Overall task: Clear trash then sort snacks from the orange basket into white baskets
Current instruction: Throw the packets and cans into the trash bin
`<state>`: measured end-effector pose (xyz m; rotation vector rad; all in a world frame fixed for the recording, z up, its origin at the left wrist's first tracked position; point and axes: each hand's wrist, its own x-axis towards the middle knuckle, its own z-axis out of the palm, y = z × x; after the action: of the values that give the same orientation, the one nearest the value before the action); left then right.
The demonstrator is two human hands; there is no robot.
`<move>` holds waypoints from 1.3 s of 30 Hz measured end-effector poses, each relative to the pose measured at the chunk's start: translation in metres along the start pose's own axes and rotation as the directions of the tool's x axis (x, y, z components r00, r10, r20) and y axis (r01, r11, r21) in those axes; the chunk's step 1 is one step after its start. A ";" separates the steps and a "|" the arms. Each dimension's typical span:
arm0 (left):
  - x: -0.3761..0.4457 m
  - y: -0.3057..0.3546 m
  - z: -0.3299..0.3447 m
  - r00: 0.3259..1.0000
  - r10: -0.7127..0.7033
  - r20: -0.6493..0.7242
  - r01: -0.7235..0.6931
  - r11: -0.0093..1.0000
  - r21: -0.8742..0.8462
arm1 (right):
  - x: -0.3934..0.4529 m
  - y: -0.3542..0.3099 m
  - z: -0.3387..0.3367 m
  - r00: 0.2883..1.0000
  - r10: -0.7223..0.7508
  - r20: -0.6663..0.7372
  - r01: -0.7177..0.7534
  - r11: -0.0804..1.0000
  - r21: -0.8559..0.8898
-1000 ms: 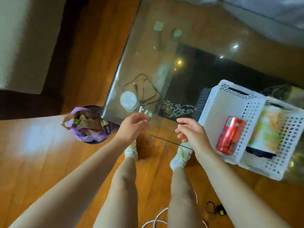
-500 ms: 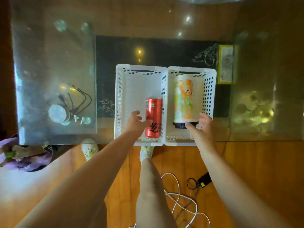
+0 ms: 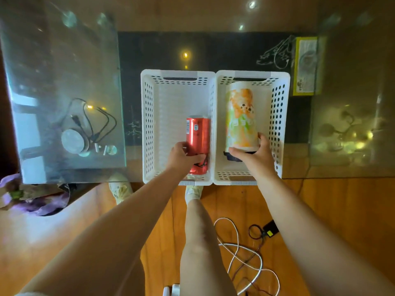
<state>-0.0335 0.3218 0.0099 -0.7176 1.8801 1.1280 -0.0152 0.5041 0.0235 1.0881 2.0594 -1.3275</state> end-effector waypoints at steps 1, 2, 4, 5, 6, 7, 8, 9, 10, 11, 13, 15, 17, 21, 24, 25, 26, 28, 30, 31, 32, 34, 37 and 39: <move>-0.003 0.001 -0.004 1.000 0.015 0.006 -0.014 0.999 -0.036 | -0.003 -0.002 0.000 1.000 0.011 -0.010 -0.010 1.000 0.022; -0.008 0.001 -0.008 1.000 0.030 0.010 -0.029 0.997 -0.076 | -0.006 -0.005 -0.001 0.999 0.030 -0.014 -0.029 0.998 0.052; -0.017 0.003 -0.019 0.998 0.061 0.021 -0.057 0.983 -0.174 | -0.016 -0.014 -0.002 0.997 0.083 -0.007 -0.081 0.985 0.151; -0.023 0.004 -0.025 0.996 0.080 0.030 -0.071 0.973 -0.222 | -0.022 -0.019 -0.002 0.993 0.114 -0.002 -0.111 0.972 0.205; -0.028 0.005 -0.032 0.994 0.100 0.035 -0.087 0.963 -0.255 | -0.029 -0.024 -0.002 0.990 0.140 0.000 -0.136 0.958 0.251; -0.033 0.005 -0.040 0.993 0.117 0.034 -0.103 0.954 -0.280 | -0.037 -0.029 -0.002 0.988 0.155 0.001 -0.149 0.945 0.290; -0.039 0.005 -0.049 0.991 0.131 0.028 -0.116 0.944 -0.309 | -0.045 -0.035 -0.001 0.987 0.159 0.001 -0.151 0.934 0.323; -0.044 0.005 -0.058 0.990 0.137 0.022 -0.121 0.931 -0.344 | -0.054 -0.040 0.001 0.988 0.157 0.002 -0.148 0.928 0.343; -0.050 0.004 -0.068 0.990 0.137 0.019 -0.120 0.918 -0.377 | -0.064 -0.045 0.003 0.989 0.148 0.004 -0.140 0.927 0.348; -0.056 0.001 -0.078 0.990 0.141 0.018 -0.122 0.906 -0.405 | -0.074 -0.051 0.005 0.991 0.131 0.008 -0.126 0.930 0.345; -0.067 -0.007 -0.100 0.987 0.163 0.011 -0.140 0.881 -0.452 | -0.094 -0.061 0.015 0.995 0.092 0.026 -0.095 0.943 0.319; -0.078 -0.024 -0.125 0.984 0.178 0.003 -0.153 0.855 -0.496 | -0.112 -0.071 0.030 0.996 0.064 0.059 -0.078 0.958 0.277; -0.090 -0.046 -0.150 0.986 0.168 -0.006 -0.145 0.831 -0.537 | -0.130 -0.080 0.052 0.993 0.050 0.104 -0.074 0.969 0.236; -0.109 -0.105 -0.203 0.995 0.071 -0.071 -0.100 0.774 -0.625 | -0.163 -0.097 0.111 0.979 0.020 0.202 -0.054 0.985 0.166; -0.125 -0.152 -0.243 0.994 -0.012 -0.112 -0.068 0.727 -0.683 | -0.185 -0.107 0.164 0.956 -0.004 0.294 -0.028 0.994 0.102; -0.129 -0.169 -0.255 0.992 -0.040 -0.123 -0.061 0.691 -0.720 | -0.193 -0.110 0.183 0.946 -0.008 0.325 -0.017 0.997 0.074; -0.134 -0.186 -0.268 0.989 -0.067 -0.131 -0.055 0.659 -0.750 | -0.201 -0.112 0.201 0.936 -0.007 0.352 -0.008 0.999 0.040; -0.143 -0.222 -0.293 0.980 -0.124 -0.154 -0.041 0.633 -0.773 | -0.218 -0.115 0.238 0.918 -0.002 0.397 0.016 0.999 -0.031; -0.151 -0.258 -0.317 0.966 -0.193 -0.171 -0.022 0.597 -0.802 | -0.236 -0.118 0.276 0.897 0.006 0.443 0.043 0.994 -0.101; -0.154 -0.275 -0.327 0.956 -0.238 -0.173 -0.005 0.574 -0.819 | -0.245 -0.119 0.293 0.884 0.022 0.466 0.042 0.991 -0.127; -0.156 -0.293 -0.337 0.942 -0.286 -0.173 0.014 0.550 -0.835 | -0.253 -0.118 0.311 0.871 0.046 0.488 0.031 0.988 -0.150; -0.158 -0.326 -0.353 0.919 -0.363 -0.153 0.050 0.492 -0.869 | -0.266 -0.115 0.344 0.846 0.101 0.523 0.014 0.977 -0.211; -0.147 -0.366 -0.368 0.888 -0.445 -0.116 0.091 0.419 -0.904 | -0.281 -0.109 0.391 0.815 0.160 0.558 0.013 0.956 -0.292; -0.133 -0.384 -0.376 0.872 -0.482 -0.084 0.115 0.370 -0.922 | -0.287 -0.103 0.423 0.796 0.189 0.575 0.033 0.935 -0.353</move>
<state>0.2044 -0.1761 0.0588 -1.9157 1.1146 1.8371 0.0523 -0.0068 0.1038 0.4909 1.6461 -1.0306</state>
